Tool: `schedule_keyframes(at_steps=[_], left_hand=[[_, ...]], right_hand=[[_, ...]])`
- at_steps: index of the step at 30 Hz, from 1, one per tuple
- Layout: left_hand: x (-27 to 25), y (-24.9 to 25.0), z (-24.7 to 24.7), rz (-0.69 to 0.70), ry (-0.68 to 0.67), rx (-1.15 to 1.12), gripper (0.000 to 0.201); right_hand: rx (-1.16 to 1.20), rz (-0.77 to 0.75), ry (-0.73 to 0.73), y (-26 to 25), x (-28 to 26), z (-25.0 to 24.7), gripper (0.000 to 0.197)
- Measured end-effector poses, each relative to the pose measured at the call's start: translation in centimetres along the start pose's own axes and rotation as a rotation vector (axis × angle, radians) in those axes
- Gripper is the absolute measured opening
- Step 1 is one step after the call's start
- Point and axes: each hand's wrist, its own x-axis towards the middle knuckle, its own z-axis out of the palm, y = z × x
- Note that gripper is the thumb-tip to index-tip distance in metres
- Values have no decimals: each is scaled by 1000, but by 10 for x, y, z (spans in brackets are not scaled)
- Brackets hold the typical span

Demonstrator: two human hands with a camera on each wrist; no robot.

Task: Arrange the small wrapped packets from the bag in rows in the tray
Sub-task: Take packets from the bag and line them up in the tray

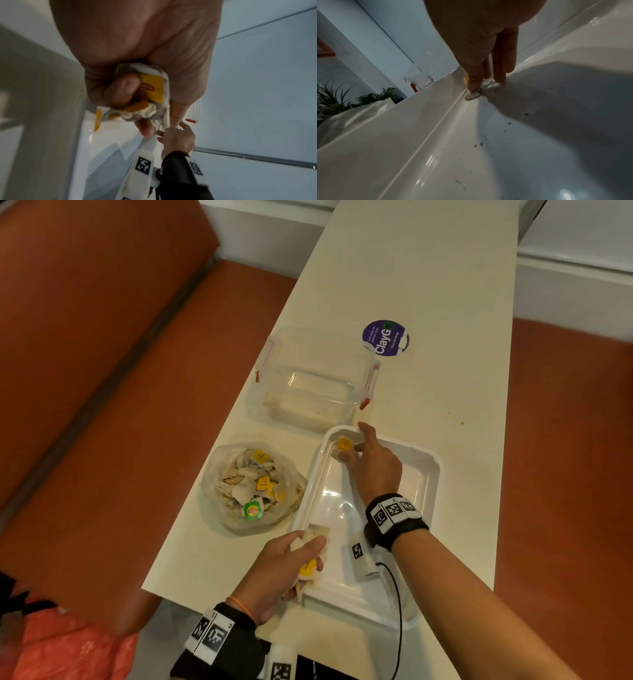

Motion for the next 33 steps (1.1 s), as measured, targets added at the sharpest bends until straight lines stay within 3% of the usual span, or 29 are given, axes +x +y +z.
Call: schedule_keyframes(at_steps=[4, 7, 11, 13, 16, 20, 23, 33], left_hand=[[-2, 8, -2, -24, -32, -161, 45], [0, 11, -6, -21, -102, -388, 43], [-2, 17, -4, 82, -121, -331, 36], [-6, 22, -1, 129, -131, -265, 28], [-8, 25, 3, 171, -149, -162, 14], [-6, 22, 7, 200, -143, -90, 30], [-6, 19, 9, 207, -133, -79, 28], [-3, 7, 6, 143, -60, -236, 29]], right_hand=[[71, -12, 16, -8, -16, -19, 65], [179, -32, -39, -16, -40, -40, 44], [461, -34, -521, -28, -81, -74, 35], [543, 6, -645, -30, -96, -82, 39], [618, 66, -580, -27, -104, -83, 31], [732, 179, -511, -22, -105, -84, 15], [737, 178, -504, -19, -106, -85, 11], [888, 205, -464, -16, -102, -102, 15]])
